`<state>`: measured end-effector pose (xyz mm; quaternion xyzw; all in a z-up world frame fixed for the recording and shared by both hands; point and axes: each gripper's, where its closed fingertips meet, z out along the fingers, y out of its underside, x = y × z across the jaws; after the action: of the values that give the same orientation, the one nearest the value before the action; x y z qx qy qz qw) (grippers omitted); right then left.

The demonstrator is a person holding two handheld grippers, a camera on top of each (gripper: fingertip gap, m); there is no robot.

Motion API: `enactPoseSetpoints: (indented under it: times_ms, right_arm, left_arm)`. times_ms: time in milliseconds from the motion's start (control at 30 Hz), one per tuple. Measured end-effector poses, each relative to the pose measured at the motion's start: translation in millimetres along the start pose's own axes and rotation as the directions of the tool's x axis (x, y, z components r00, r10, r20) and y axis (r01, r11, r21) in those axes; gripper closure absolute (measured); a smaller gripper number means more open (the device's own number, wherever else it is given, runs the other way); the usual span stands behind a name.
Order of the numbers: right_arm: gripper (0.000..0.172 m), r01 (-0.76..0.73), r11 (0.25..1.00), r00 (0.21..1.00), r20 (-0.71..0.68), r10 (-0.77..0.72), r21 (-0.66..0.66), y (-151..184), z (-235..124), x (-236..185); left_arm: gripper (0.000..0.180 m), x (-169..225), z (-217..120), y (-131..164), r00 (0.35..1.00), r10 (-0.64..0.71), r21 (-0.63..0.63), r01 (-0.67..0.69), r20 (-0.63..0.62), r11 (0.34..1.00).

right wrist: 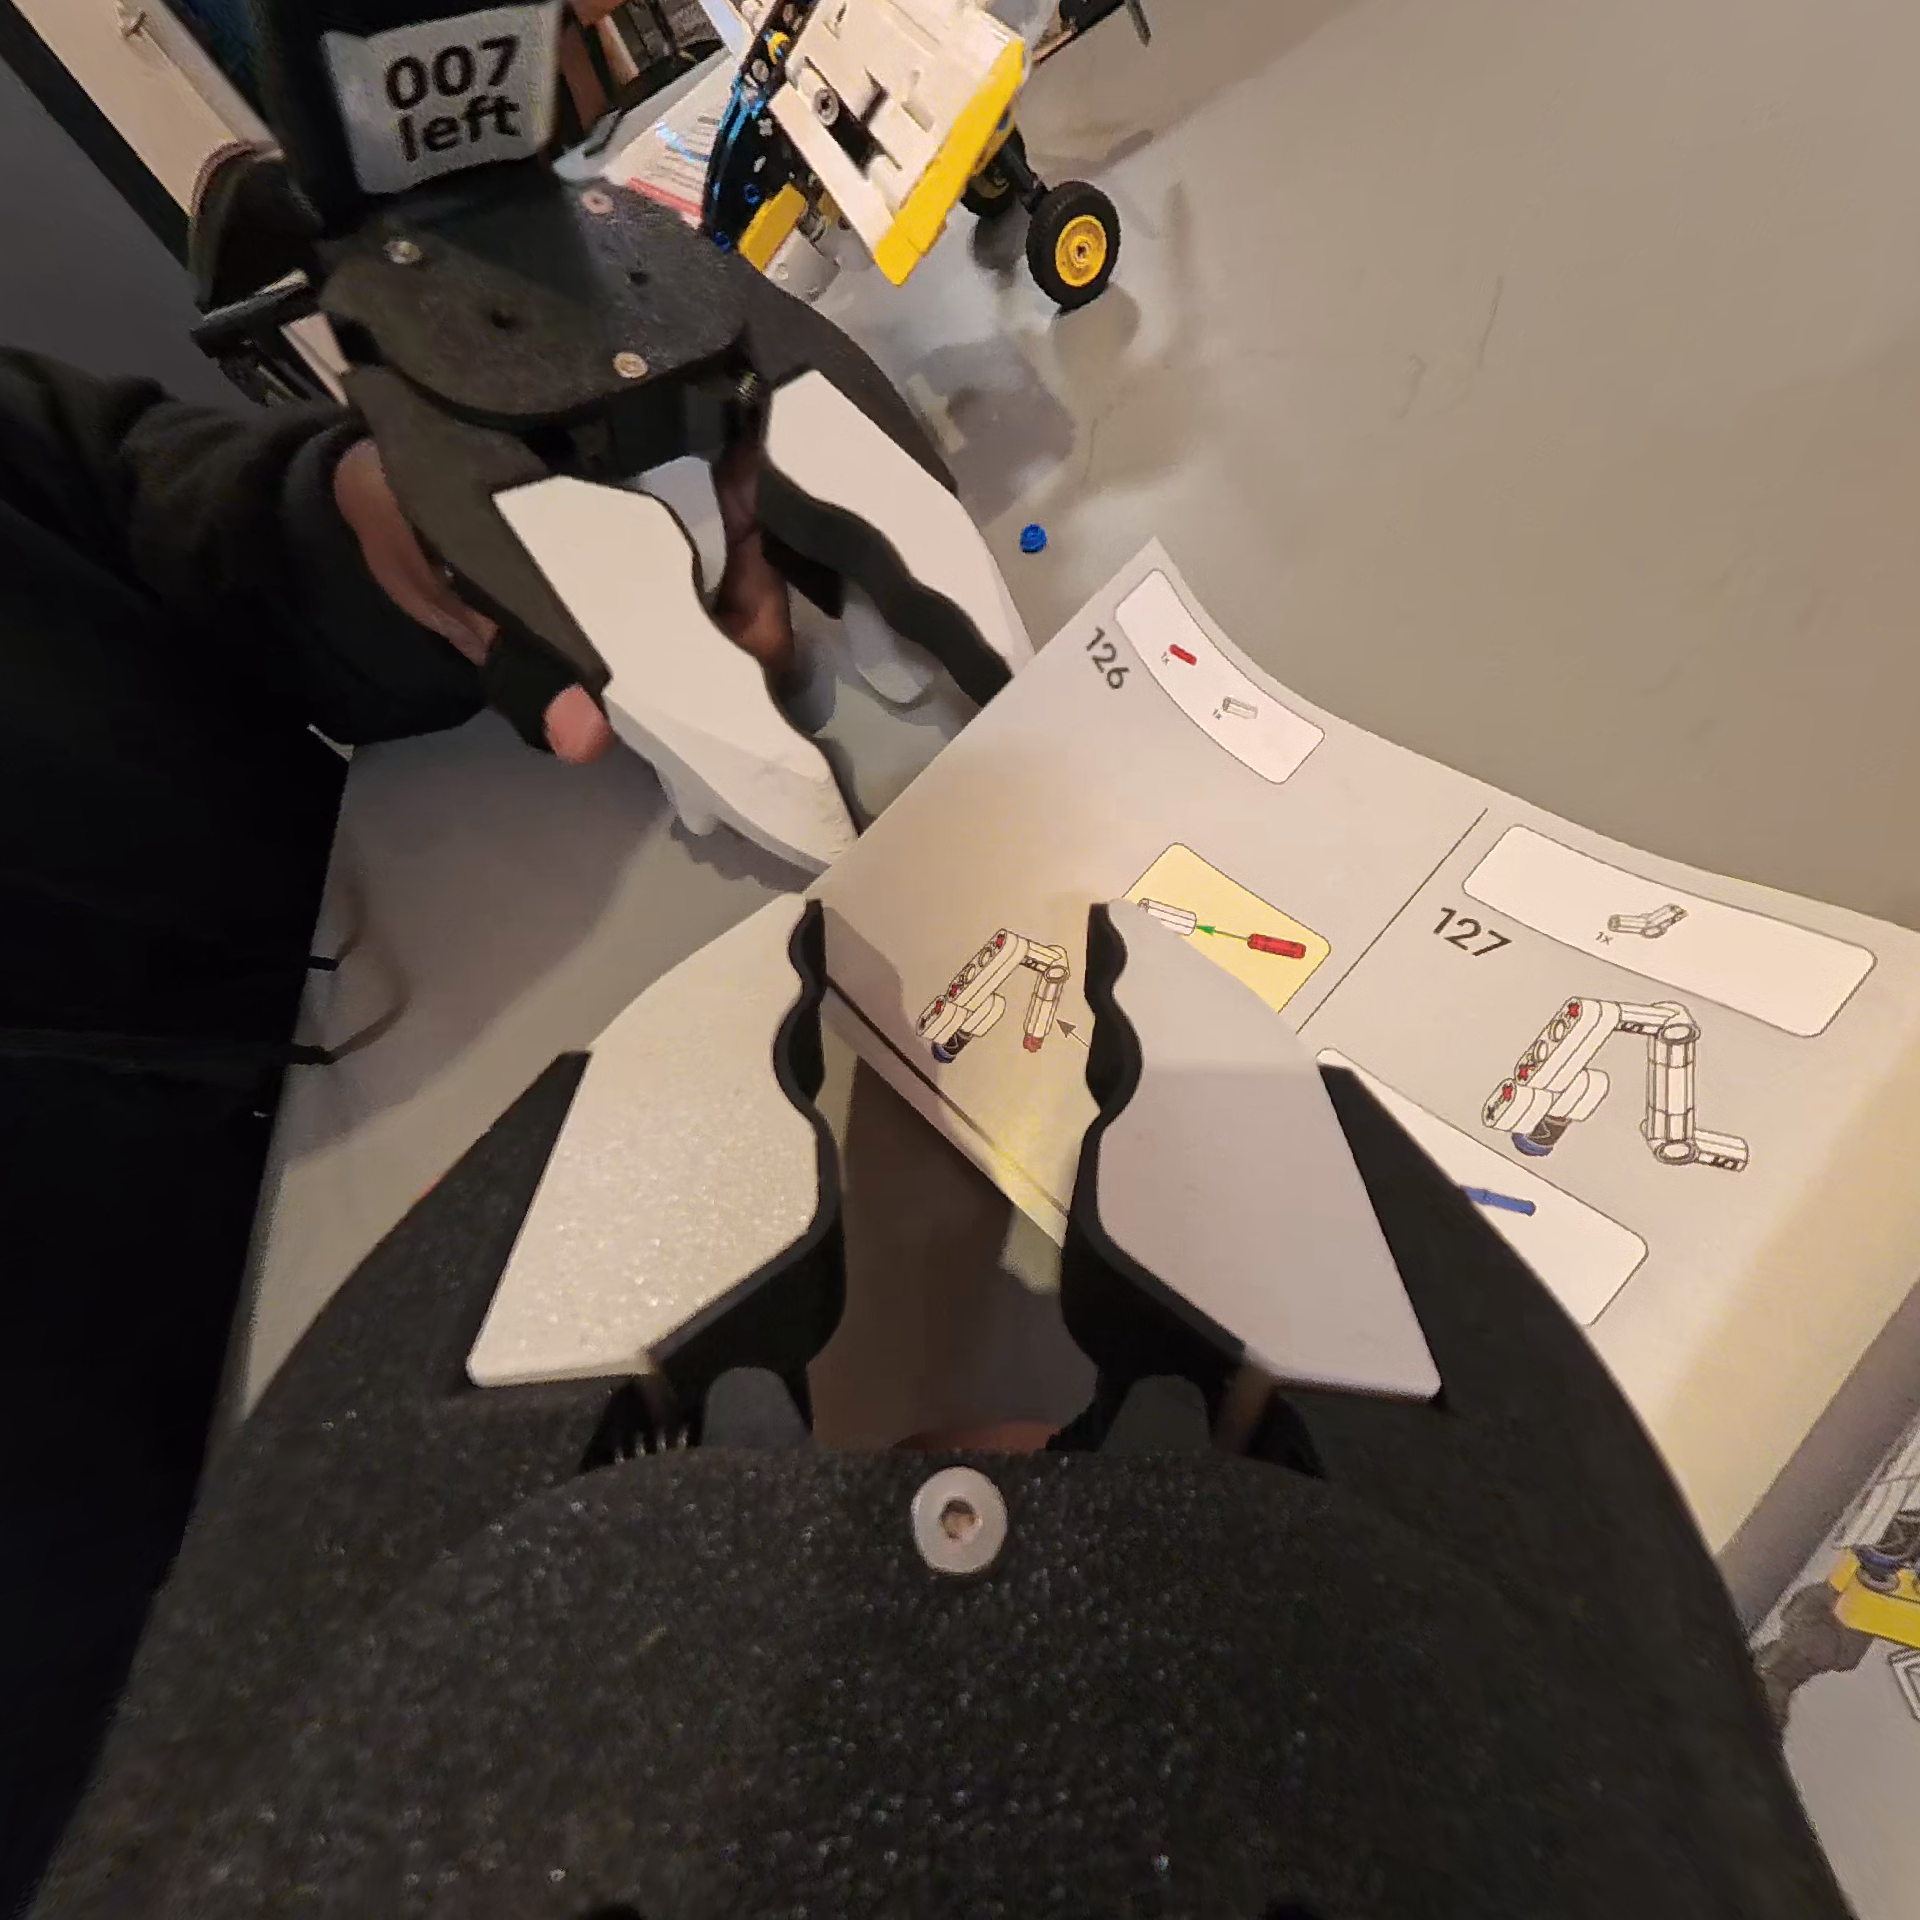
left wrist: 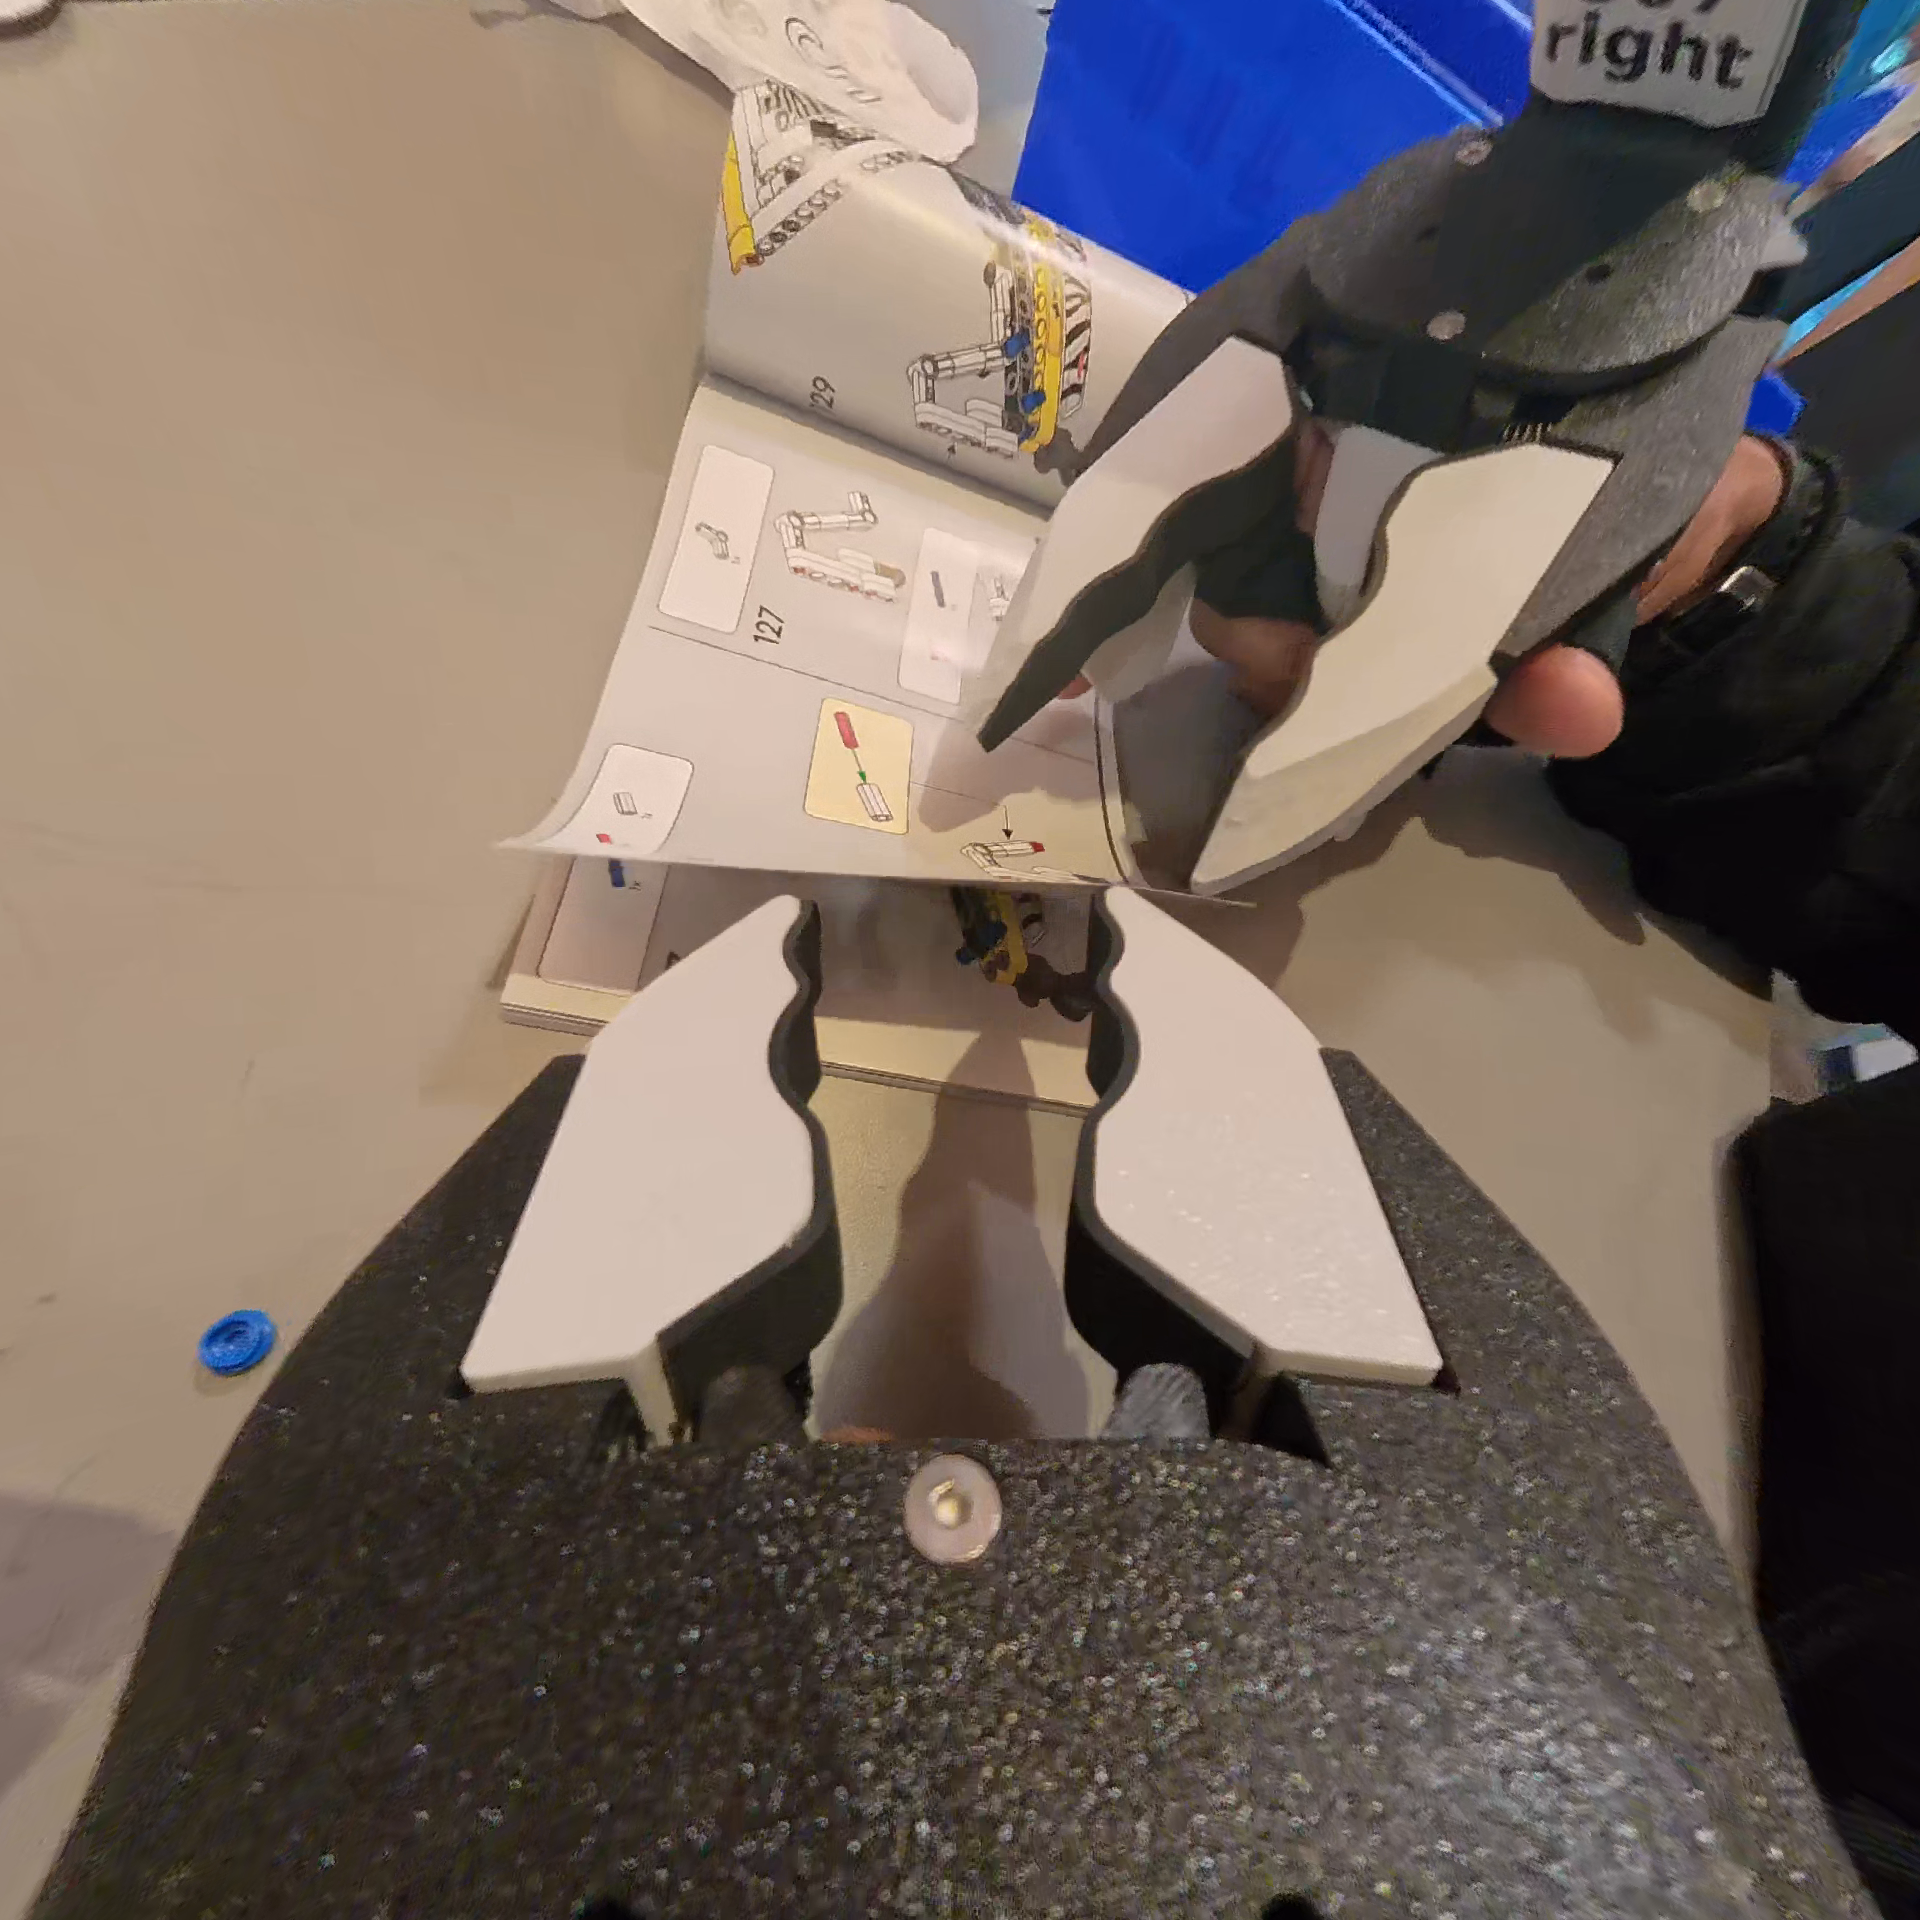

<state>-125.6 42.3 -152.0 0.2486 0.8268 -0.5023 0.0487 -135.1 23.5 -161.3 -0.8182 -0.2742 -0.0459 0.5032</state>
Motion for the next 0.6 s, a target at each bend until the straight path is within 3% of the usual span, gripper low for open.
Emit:
enactPoseSetpoints:
  times_ms: [300,600]
  right_arm:
    - [0.122,0.292,0.956,0.956,-0.01,-0.292,-0.03,6,-8,-15]
    - [0.121,0.248,0.969,0.966,-0.074,-0.247,0.006,2,1,-4]
  left_arm:
    - [0.131,5,-7,-9,0.981,-0.159,0.039,0.164,-0.114,0.986]
    - [0.131,15,-3,-5,0.968,-0.18,0.016,0.186,-0.175,0.982]
